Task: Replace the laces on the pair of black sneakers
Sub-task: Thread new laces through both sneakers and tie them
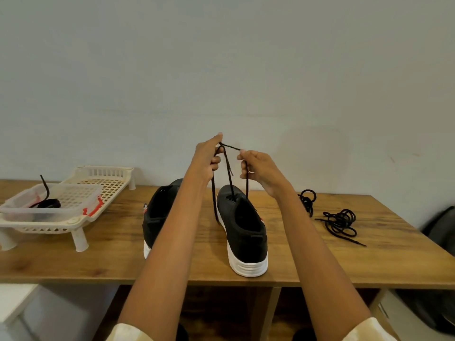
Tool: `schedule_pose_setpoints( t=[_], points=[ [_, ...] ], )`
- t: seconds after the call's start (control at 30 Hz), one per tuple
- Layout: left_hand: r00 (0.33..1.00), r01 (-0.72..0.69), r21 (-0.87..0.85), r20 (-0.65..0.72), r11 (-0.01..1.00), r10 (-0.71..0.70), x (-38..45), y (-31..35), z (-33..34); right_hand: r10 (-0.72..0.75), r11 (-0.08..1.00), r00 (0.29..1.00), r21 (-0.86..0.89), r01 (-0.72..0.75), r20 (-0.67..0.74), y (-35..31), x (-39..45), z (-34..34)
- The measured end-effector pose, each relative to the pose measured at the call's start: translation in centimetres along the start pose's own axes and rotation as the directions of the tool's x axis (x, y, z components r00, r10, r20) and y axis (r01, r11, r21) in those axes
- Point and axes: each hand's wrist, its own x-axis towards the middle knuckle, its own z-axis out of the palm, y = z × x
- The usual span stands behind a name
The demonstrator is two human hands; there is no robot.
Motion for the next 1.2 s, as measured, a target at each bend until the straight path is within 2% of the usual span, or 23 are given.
schedule_pose_setpoints(
  t=[0.1, 0.17, 0.2, 0.27, 0.33, 0.43, 0.5, 0.57, 0.63, 0.7, 0.77, 0.9, 0.97, 1.03, 1.1, 1.13, 1.2],
  points=[
    [0.999, -0.029, 0.067, 0.033, 0.997, 0.027, 0.0, 0.5, -0.3, 0.044, 0.998, 0.971, 0.064, -0.03, -0.237, 0.0, 0.1, -1.0],
    [0.998, -0.051, 0.07, 0.049, 0.996, 0.047, -0.2, 1.0, -0.1, 0.044, 0.997, 0.963, -0.043, -0.058, -0.267, -0.2, 0.1, -1.1],
    [0.995, -0.07, 0.074, 0.074, 0.995, 0.064, -0.4, 1.2, 0.2, 0.036, 0.99, 0.975, -0.123, -0.064, -0.221, -0.5, 0.0, -0.9],
    [0.989, -0.093, 0.101, 0.125, 0.99, 0.08, -0.8, 1.4, 0.8, 0.031, 0.963, 0.999, -0.268, -0.042, -0.043, -1.4, -0.3, -0.3],
    [0.986, -0.125, 0.141, 0.128, 0.982, 0.107, -0.9, 1.3, 1.1, 0.06, 0.931, 0.992, -0.364, -0.013, 0.115, -2.7, -0.7, 0.3],
    [0.98, -0.176, 0.207, 0.129, 0.962, 0.152, -0.8, 1.1, 0.8, 0.087, 0.843, 0.982, -0.537, 0.018, 0.169, -3.7, -0.8, 0.8],
    [0.969, -0.227, 0.262, 0.159, 0.938, 0.19, -1.2, 1.1, 1.0, 0.036, 0.776, 0.985, -0.626, 0.078, 0.167, -3.7, -0.8, 0.9],
    [0.96, -0.27, 0.337, 0.16, 0.902, 0.228, -1.5, 1.1, 1.2, -0.02, 0.772, 0.982, -0.621, 0.134, 0.187, -3.6, -0.9, 0.7],
    [0.964, -0.262, 0.453, 0.171, 0.852, 0.206, -1.8, 1.1, 0.9, -0.025, 0.832, 0.979, -0.539, 0.134, 0.204, -3.8, -1.1, 0.3],
    [0.964, -0.185, 0.527, 0.26, 0.83, 0.05, -1.9, 0.9, 0.1, -0.029, 0.87, 0.974, -0.475, 0.135, 0.224, -4.0, -1.5, 0.0],
    [0.935, -0.128, 0.566, 0.343, 0.815, -0.091, -2.1, 0.6, -0.4, -0.031, 0.878, 0.966, -0.456, 0.149, 0.256, -3.9, -1.7, -0.3],
    [0.949, -0.139, 0.663, 0.301, 0.736, -0.092, -1.8, 0.4, -0.3, 0.062, 0.875, 0.914, -0.462, 0.143, 0.4, -3.8, -2.2, -1.5],
    [0.95, -0.142, 0.664, 0.301, 0.734, -0.089, -1.3, 0.2, -0.2, 0.087, 0.843, 0.908, -0.516, 0.152, 0.409, -3.8, -2.0, -2.5],
    [0.953, -0.131, 0.634, 0.293, 0.762, -0.079, -1.1, 0.1, -0.2, -0.017, 0.748, 0.943, -0.622, 0.233, 0.334, -3.4, -1.4, -3.3],
    [0.936, -0.123, 0.588, 0.335, 0.8, -0.102, -1.2, -0.2, -0.3, -0.224, 0.652, 0.946, -0.685, 0.325, 0.236, -2.8, -0.8, -3.5],
    [0.916, -0.133, 0.586, 0.38, 0.8, -0.126, -1.3, -0.3, -0.3, -0.304, 0.656, 0.935, -0.671, 0.344, 0.182, -2.5, -0.7, -3.4],
    [0.88, -0.203, 0.636, 0.452, 0.744, -0.146, -1.7, -0.5, -0.3, -0.372, 0.731, 0.926, -0.594, 0.337, 0.067, -2.3, -0.7, -3.2]
  ],
)
